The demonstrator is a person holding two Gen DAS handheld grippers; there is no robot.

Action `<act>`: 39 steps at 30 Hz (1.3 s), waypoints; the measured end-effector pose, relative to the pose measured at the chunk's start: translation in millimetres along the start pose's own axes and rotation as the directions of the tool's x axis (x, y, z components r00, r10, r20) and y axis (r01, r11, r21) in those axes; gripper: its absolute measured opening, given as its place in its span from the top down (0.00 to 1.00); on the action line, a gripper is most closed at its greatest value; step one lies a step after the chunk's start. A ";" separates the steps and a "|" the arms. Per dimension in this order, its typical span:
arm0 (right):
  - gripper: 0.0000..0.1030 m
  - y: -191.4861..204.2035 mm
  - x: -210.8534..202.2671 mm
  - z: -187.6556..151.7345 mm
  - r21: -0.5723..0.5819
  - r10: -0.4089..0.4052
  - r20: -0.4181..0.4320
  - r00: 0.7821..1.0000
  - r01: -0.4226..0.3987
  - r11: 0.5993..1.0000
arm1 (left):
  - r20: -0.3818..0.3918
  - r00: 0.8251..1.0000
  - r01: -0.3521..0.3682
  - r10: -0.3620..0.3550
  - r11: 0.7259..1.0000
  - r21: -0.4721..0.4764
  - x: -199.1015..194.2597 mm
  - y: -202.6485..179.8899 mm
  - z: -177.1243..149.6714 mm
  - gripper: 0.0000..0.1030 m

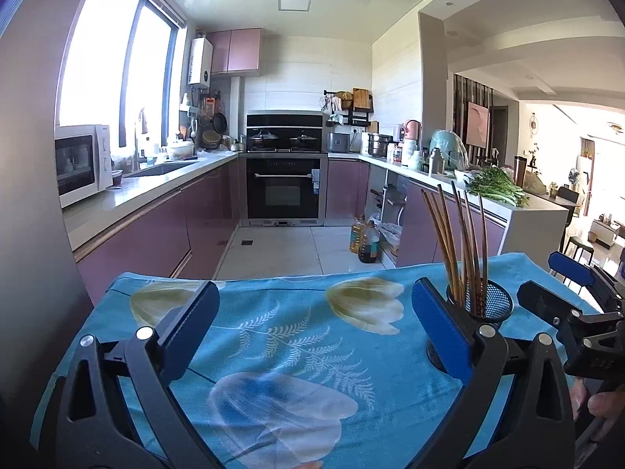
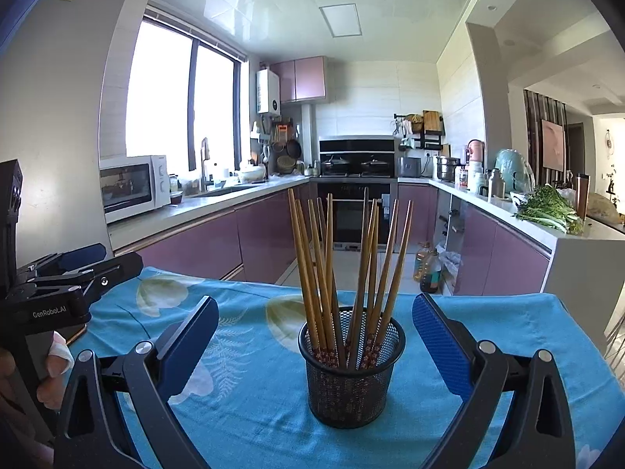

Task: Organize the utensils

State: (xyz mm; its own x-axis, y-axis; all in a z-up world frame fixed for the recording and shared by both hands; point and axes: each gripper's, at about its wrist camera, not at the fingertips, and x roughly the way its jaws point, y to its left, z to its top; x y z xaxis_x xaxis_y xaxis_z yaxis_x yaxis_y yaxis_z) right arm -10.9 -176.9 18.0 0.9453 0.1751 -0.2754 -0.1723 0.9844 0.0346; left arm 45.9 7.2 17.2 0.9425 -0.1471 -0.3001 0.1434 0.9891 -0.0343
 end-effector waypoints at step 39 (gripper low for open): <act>0.07 -0.1 -3.9 2.1 0.040 -0.044 0.027 0.999 0.043 0.998 | 0.057 0.997 -0.059 0.059 0.998 -0.003 -18.2 -3.0 -2.6 0.06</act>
State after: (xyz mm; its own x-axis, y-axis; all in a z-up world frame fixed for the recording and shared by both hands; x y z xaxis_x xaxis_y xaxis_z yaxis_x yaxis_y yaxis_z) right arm -14.0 -177.7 21.1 0.9592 0.1315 -0.2503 -0.1200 0.9909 0.0606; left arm 27.5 7.0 20.3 0.9649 -0.0889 -0.2469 0.0868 0.9960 -0.0194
